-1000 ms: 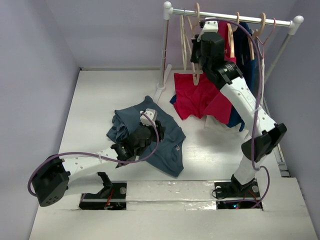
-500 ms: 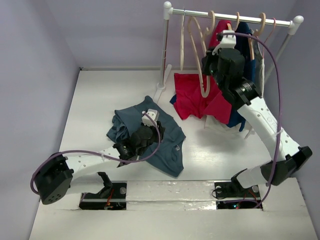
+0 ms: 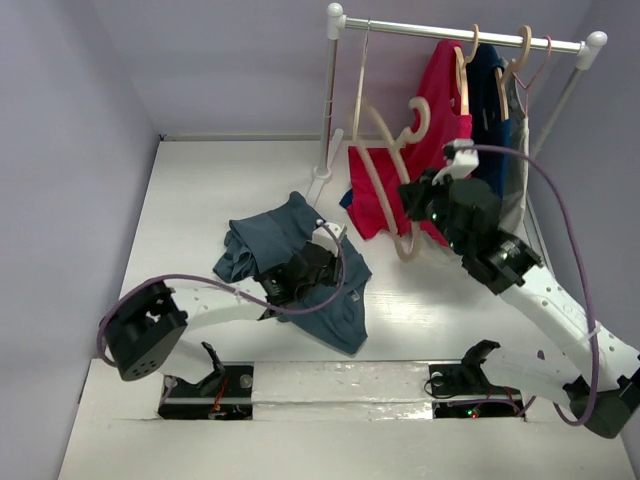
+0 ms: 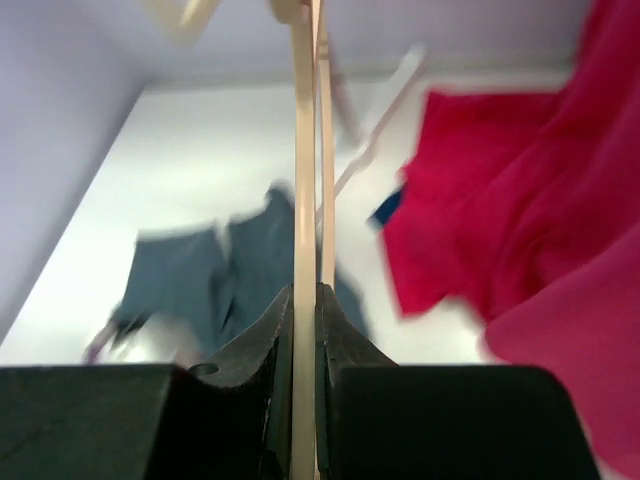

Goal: Place the t-shirt on the hanger

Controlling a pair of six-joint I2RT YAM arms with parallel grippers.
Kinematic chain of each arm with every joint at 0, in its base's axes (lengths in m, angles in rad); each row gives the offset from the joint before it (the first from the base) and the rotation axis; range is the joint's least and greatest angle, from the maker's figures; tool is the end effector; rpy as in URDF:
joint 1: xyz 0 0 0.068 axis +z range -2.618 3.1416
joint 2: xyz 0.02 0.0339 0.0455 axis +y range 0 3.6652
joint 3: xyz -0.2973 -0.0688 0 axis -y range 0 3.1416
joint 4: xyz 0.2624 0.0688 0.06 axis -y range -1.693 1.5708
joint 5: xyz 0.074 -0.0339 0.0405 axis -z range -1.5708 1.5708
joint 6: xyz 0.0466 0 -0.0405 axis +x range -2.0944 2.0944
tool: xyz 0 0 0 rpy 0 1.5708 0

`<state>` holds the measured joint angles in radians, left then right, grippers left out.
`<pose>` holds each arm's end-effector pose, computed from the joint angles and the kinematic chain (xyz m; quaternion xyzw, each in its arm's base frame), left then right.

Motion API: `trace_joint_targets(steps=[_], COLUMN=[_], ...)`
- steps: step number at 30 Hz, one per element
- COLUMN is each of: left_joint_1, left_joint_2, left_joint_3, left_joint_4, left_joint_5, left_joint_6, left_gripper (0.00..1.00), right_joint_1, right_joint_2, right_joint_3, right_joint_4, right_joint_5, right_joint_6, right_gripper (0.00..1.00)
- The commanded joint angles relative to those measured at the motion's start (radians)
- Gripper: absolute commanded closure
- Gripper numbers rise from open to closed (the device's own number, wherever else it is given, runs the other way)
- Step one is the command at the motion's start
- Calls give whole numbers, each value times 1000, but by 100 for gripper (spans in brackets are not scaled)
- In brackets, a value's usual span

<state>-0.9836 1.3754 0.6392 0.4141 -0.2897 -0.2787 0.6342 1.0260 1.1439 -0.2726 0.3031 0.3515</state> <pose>0.1826 -0.2503 0.2358 0.1979 0.7826 -0.2468 0.5361 0.1988 0.1289 0.4400 -0.0086 0.7573 0.2031 0.6206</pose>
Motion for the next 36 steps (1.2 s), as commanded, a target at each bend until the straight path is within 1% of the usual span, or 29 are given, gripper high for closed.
trace_joint_targets(steps=[1, 4, 5, 6, 9, 10, 12, 16, 20, 22, 24, 27, 29, 33, 36], left_joint_1=[-13, -64, -76, -88, -115, -124, -124, -124, -124, -124, -124, -124, -124, -124, -124], left_joint_2=[71, 106, 109, 116, 145, 161, 178, 231, 274, 286, 287, 281, 254, 160, 102], left_joint_3=[83, 128, 134, 137, 140, 133, 131, 132, 146, 149, 146, 140, 134, 85, 62], left_joint_4=[-52, -107, -115, -129, -159, -156, -153, -156, -167, -175, -170, -164, -161, -94, -83], left_joint_5=[59, 57, 55, 52, 26, 18, -9, -46, -94, -104, -121, -160, -196, -207, -224], left_joint_6=[27, 27, 29, 30, 6, -8, -20, -45, -59, -60, -63, -76, -96, -126, -154], left_gripper=[84, 79, 77, 72, 69, 69, 68, 70, 71, 72, 85, 100, 100, 100, 100], right_joint_1=[120, 163, 173, 173, 173, 173, 173, 173, 173, 173, 173, 173, 173, 173, 173], right_joint_2=[-72, -187, -220, -289, -375, -414, -438, -474, -550, -573, -596, -607, -610, -615, -633], right_joint_3=[-134, -212, -261, -286, -355, -369, -406, -472, -523, -532, -538, -541, -544, -549, -550], right_joint_4=[62, 30, 7, -2, -51, -62, -86, -103, -109, -123, -137, -140, -140, -157, -178], right_joint_5=[17, 36, 36, 31, 24, 15, -1, -18, -16, -9, -10, -27, -28, -38, -47], right_joint_6=[76, 125, 136, 158, 181, 191, 204, 234, 256, 260, 261, 261, 259, 259, 262], right_gripper=[100, 100, 100, 100, 100, 100, 100, 100, 100, 100, 100, 100, 100, 100, 100])
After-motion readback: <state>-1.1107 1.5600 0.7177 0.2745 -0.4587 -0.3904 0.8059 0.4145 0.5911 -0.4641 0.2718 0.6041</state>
